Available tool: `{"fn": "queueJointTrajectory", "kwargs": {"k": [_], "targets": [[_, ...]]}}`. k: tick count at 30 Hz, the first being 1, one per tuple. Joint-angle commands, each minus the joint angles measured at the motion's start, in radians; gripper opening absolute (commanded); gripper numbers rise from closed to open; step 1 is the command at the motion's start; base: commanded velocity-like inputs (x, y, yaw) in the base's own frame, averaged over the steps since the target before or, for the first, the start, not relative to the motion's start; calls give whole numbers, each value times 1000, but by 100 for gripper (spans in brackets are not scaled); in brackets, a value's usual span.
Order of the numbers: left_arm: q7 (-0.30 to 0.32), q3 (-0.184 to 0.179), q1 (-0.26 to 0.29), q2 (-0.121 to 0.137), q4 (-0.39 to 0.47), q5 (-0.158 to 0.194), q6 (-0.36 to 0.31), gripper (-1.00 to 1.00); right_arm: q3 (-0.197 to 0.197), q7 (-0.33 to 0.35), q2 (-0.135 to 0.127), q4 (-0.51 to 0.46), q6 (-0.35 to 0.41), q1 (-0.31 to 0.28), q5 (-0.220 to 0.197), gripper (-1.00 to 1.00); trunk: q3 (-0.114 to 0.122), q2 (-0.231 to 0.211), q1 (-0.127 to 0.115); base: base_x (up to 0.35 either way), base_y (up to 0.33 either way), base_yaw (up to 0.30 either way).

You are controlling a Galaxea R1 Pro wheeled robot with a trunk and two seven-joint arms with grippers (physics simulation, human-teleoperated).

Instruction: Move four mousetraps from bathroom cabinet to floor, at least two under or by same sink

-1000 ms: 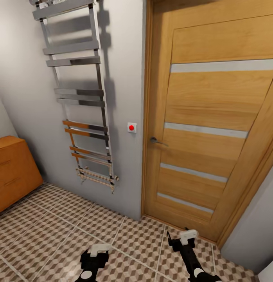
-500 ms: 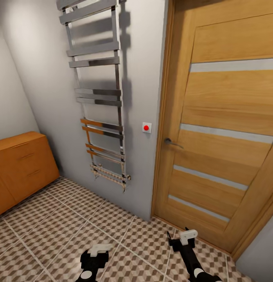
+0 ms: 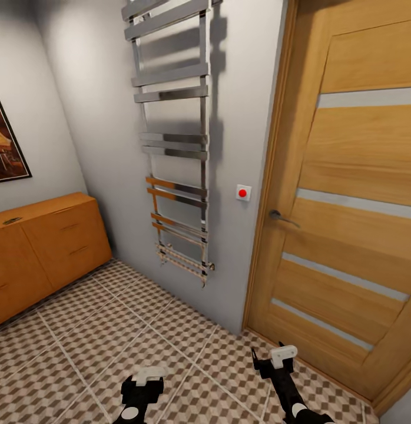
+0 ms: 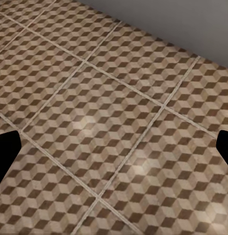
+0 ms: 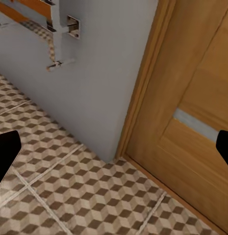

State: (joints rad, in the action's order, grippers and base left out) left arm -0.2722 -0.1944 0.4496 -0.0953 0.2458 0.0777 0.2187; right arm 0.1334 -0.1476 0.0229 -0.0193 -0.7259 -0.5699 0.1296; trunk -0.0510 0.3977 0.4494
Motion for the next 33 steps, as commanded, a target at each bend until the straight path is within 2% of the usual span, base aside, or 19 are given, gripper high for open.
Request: {"fn": "queueJointTrajectory", "kwargs": {"k": [1,33], "targets": [[-5,-8,1,0,-1,8,4,100,3,-10,0,1,-1,-1,10,100,-2,2,1,0,0,232],[-5,-8,1,0,-2,8,4,100,3,-10,0,1,-1,-1,10,100,-2,2,1,0,0,228]]}}
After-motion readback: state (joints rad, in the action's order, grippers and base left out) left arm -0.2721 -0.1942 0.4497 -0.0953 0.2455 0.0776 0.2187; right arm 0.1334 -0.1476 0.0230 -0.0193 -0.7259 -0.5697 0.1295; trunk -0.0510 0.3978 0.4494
